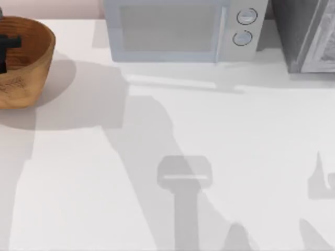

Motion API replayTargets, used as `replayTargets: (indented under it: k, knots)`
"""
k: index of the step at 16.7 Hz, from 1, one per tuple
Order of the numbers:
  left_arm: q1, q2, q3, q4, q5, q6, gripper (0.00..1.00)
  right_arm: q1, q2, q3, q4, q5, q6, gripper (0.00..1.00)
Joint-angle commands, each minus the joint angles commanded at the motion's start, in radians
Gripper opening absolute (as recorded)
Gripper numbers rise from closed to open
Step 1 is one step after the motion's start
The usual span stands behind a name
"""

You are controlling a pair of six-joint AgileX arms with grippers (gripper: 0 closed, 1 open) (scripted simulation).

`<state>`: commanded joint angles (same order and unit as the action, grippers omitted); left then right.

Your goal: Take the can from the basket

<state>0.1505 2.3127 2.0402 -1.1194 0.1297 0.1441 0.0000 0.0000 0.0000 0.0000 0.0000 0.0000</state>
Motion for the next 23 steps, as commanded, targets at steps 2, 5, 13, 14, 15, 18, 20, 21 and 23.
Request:
replayTargets:
  k: [2, 5, 13, 14, 15, 18, 20, 21, 23]
  knots:
    - [-0.008, -0.133, -0.125, 0.06, -0.009, -0.009, 0.0, 0.0, 0.0, 0.0, 0.0, 0.0, 0.0, 1.0]
    - [-0.024, -0.408, -0.372, 0.187, -0.025, -0.025, 0.0, 0.0, 0.0, 0.0, 0.0, 0.0, 0.0, 1.0]
    - [-0.082, -1.409, -1.171, 0.679, -0.078, -0.074, 0.0, 0.0, 0.0, 0.0, 0.0, 0.0, 0.0, 1.0]
    - [-0.09, -1.533, -1.276, 0.738, -0.085, -0.081, 0.0, 0.0, 0.0, 0.0, 0.0, 0.0, 0.0, 1.0]
    - [-0.097, -1.65, -1.381, 0.795, -0.091, -0.088, 0.0, 0.0, 0.0, 0.0, 0.0, 0.0, 0.0, 1.0]
    - [-0.118, -1.95, -1.671, 0.942, -0.107, -0.108, 0.0, 0.0, 0.0, 0.0, 0.0, 0.0, 0.0, 1.0]
    - [-0.131, -2.102, -1.825, 1.017, -0.116, -0.121, 0.0, 0.0, 0.0, 0.0, 0.0, 0.0, 0.0, 1.0]
    - [-0.136, -2.163, -1.887, 1.047, -0.12, -0.127, 0.0, 0.0, 0.0, 0.0, 0.0, 0.0, 0.0, 1.0]
    - [-0.145, -2.254, -1.98, 1.091, -0.126, -0.137, 0.0, 0.0, 0.0, 0.0, 0.0, 0.0, 0.0, 1.0]
